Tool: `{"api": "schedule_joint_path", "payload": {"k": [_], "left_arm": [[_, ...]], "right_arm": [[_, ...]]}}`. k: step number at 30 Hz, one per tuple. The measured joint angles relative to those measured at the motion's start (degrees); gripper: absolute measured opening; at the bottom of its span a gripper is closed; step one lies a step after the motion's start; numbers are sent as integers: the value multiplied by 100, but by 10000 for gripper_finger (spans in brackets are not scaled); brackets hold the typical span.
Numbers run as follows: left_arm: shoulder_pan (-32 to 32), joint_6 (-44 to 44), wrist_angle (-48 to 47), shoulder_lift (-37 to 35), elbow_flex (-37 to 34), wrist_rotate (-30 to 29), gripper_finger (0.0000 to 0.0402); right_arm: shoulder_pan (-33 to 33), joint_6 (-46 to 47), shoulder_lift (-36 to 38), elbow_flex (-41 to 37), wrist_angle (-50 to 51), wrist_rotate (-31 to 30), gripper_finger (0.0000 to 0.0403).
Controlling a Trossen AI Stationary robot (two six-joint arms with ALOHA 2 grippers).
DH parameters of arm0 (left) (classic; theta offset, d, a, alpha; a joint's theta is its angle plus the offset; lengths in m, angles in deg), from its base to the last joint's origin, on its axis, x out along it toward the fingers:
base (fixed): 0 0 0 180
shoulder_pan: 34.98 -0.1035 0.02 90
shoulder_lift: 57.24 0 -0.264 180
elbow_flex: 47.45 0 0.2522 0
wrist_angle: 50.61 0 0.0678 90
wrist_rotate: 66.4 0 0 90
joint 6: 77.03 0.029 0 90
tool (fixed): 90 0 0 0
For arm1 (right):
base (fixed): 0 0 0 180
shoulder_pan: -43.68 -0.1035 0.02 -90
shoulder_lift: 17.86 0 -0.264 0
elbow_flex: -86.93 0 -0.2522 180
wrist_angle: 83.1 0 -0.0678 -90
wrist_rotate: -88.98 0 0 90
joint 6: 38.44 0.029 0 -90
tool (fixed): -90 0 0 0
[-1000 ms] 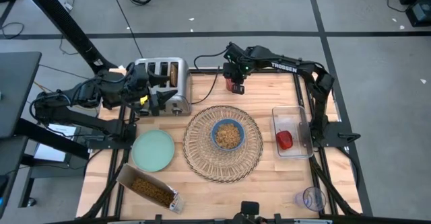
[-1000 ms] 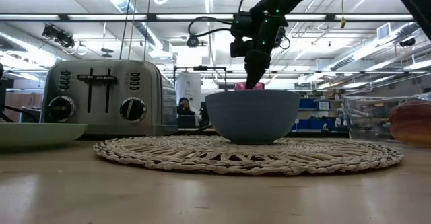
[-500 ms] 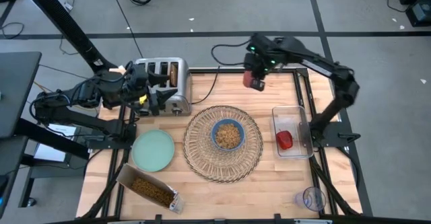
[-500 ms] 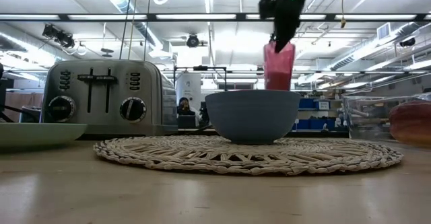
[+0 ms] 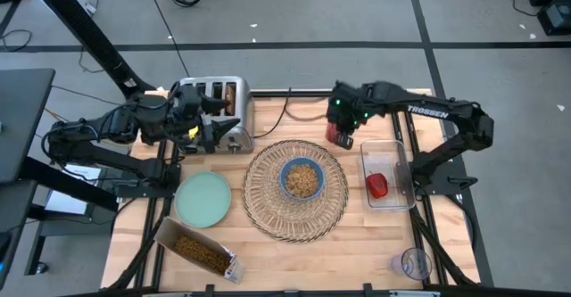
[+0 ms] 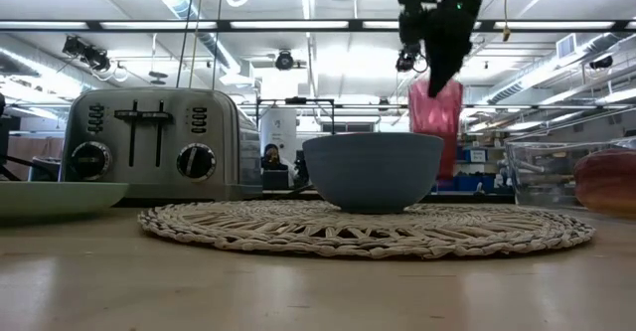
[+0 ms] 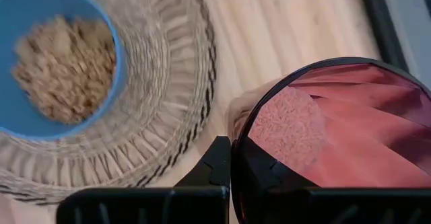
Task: Arrange a breakfast setting
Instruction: Put the red glass of milk to the top right of the blue bowl
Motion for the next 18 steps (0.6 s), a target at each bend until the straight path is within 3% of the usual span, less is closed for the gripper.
{"api": "schedule_joint_path", "payload": {"k": [8, 18], "left_arm": [[383, 113, 95, 62, 1, 152, 313], [609, 104, 80, 92, 0, 143, 313]], "right_arm": [[-360, 135, -132, -490, -304, -241, 12], [-468, -95, -494, -460, -463, -354, 18]]}}
